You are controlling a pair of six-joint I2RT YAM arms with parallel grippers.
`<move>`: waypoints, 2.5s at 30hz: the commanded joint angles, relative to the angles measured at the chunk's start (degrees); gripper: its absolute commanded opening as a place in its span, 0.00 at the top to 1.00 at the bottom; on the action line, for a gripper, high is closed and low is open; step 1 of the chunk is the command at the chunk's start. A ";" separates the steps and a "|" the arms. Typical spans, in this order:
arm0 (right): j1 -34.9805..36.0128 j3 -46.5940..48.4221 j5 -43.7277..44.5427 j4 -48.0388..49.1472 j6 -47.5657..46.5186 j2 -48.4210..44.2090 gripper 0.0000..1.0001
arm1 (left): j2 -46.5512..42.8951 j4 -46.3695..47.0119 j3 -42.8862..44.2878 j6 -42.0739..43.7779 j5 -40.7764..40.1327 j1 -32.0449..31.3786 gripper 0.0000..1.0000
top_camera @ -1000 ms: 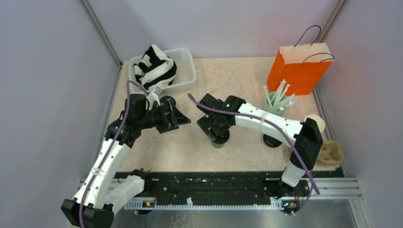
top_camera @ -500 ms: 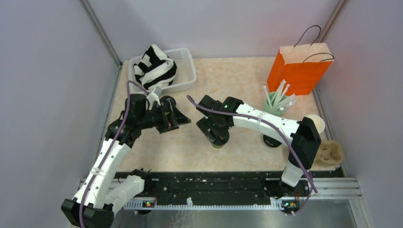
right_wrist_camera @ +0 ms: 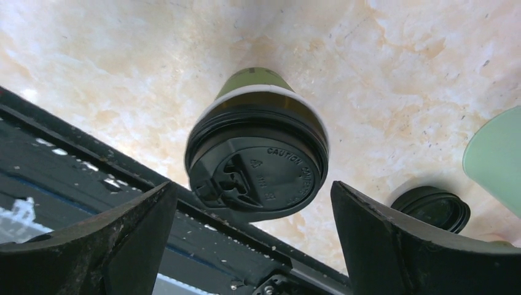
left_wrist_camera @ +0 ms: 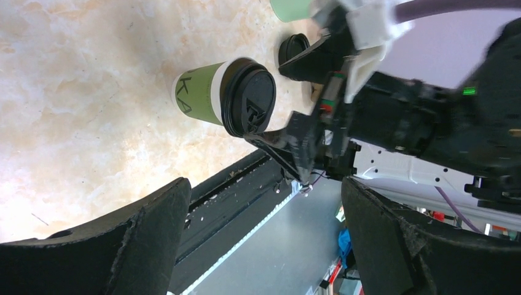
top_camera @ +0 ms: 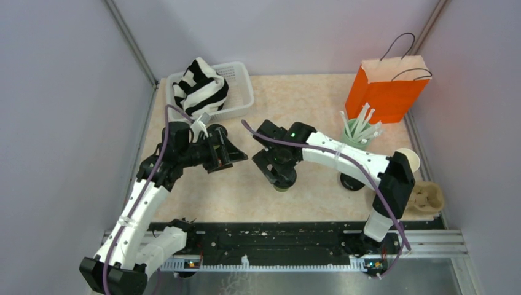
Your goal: Pack the takeout coffee
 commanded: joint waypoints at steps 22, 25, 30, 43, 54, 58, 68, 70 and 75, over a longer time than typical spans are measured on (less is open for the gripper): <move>-32.36 -35.98 -53.09 31.13 7.37 -23.75 0.23 | 34.17 11.57 9.91 17.78 2.34 -19.04 0.06; -32.42 -36.87 -53.39 33.65 8.53 -22.28 0.26 | 36.72 12.95 10.56 19.22 4.55 -19.04 0.11; -32.36 -38.13 -53.63 36.94 10.36 -20.62 0.35 | 39.93 10.85 12.16 21.37 2.87 -19.04 0.17; -32.38 -37.39 -52.41 37.43 9.57 -17.90 0.51 | 40.55 13.90 9.60 18.44 2.08 -18.96 0.47; -32.42 -38.59 -49.38 39.88 12.35 -17.87 0.48 | 39.21 17.18 5.77 14.38 2.62 -18.96 0.51; -32.67 -41.81 -52.77 44.67 14.92 -17.28 0.51 | 39.46 17.20 5.34 13.60 2.07 -19.02 0.51; -35.34 -45.30 -57.86 50.84 18.26 -16.80 0.63 | 39.44 17.11 6.02 12.38 2.37 -18.90 0.46; -35.39 -46.12 -58.36 52.19 18.56 -16.28 0.64 | 39.30 16.93 6.42 12.38 2.24 -18.90 0.42; -36.04 -47.68 -59.66 54.68 20.06 -15.06 0.69 | 39.42 15.98 6.68 12.60 1.13 -18.86 0.40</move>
